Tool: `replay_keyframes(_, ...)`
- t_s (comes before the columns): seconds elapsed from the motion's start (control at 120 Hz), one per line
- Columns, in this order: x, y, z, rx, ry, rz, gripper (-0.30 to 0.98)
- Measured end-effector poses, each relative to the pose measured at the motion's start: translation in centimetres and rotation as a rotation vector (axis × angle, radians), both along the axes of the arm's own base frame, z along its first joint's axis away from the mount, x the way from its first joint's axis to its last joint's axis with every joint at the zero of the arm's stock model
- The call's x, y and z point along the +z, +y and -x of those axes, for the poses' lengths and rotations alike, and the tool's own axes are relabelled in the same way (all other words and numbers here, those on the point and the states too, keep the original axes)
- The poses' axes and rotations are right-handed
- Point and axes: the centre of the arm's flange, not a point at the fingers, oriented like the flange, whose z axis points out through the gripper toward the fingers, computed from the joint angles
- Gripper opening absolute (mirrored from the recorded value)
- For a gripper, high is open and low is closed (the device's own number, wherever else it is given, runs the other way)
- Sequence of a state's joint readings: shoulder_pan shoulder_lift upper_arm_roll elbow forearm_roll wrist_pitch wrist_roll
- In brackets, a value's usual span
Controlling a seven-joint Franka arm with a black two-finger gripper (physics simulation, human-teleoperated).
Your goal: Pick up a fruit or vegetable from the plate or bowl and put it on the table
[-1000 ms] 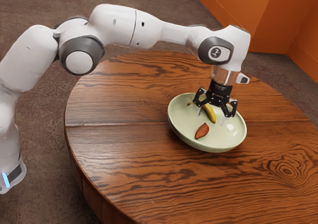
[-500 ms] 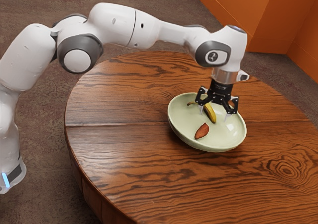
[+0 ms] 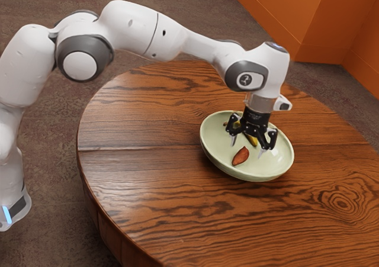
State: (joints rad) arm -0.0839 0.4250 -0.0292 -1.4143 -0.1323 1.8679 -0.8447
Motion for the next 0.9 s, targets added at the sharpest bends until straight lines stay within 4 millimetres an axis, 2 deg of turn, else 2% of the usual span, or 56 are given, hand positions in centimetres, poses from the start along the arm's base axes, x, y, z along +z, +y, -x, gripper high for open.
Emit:
replay_keyframes(0.4, -1.9, 0.8, -0.9, -0.059, -0.026, -0.002, 0.63)
replay_keyframes(0.658, -2.5, 0.7, -1.1, -0.084, -0.03, -0.002, 0.52)
replay_keyframes(0.7, -2.6, 0.7, -1.1, -0.086, -0.028, -0.002, 0.56)
replay_keyframes(0.833, -3.0, 0.6, -1.2, -0.092, -0.027, 0.003, 0.87)
replay_keyframes(0.9, -3.1, 0.6, -1.3, -0.097, -0.03, 0.005, 0.88)
